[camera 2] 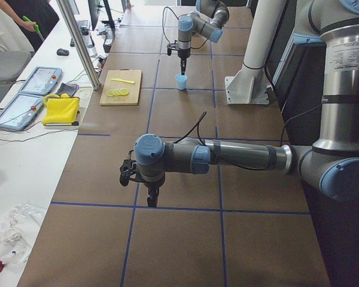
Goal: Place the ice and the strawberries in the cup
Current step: 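Carry the ice cube with the right gripper over the blue cup, then open the right gripper to drop the ice cube into the cup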
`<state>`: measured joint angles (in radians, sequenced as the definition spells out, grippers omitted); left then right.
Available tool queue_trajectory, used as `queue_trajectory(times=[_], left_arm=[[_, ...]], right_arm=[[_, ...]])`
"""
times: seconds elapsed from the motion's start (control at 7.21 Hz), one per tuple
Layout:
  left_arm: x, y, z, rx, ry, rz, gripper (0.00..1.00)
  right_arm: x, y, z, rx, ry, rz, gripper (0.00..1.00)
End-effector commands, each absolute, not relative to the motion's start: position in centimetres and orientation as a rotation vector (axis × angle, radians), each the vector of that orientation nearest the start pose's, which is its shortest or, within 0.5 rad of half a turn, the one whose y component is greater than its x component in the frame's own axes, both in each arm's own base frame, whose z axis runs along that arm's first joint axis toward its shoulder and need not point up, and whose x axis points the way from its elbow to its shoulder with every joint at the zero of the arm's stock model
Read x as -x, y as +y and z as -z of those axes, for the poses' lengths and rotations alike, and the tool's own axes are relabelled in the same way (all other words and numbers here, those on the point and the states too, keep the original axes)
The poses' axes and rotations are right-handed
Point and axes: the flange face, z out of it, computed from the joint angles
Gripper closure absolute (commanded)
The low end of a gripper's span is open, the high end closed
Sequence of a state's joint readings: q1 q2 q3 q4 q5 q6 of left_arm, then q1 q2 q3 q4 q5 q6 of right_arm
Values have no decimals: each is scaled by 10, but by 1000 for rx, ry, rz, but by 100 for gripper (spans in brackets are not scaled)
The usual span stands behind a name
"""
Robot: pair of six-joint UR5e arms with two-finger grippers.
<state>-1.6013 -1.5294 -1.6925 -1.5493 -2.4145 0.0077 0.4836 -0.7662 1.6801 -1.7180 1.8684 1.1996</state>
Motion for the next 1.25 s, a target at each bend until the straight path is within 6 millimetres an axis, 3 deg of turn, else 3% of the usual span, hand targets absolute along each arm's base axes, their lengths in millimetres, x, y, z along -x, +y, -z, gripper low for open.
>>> queue_trajectory(times=[0.0, 0.28, 0.69, 0.83, 0.97, 1.11], left_arm=[[73, -475, -615, -72, 842, -4, 0], [73, -475, -615, -74, 842, -4, 0], [73, -475, -615, -73, 842, -6, 0], [73, -475, -615, -73, 842, -6, 0], [73, -475, -615, -73, 842, -6, 0], [73, -475, -615, -73, 842, -6, 0]], right_arm=[[557, -410, -147, -58, -809, 8, 60], [557, -410, -147, -58, -810, 8, 54], [556, -411, -146, -59, -811, 7, 54], [556, -410, -146, -59, -813, 8, 37], [555, -410, -144, -62, -816, 8, 1], [555, -410, -144, -62, -816, 8, 1]])
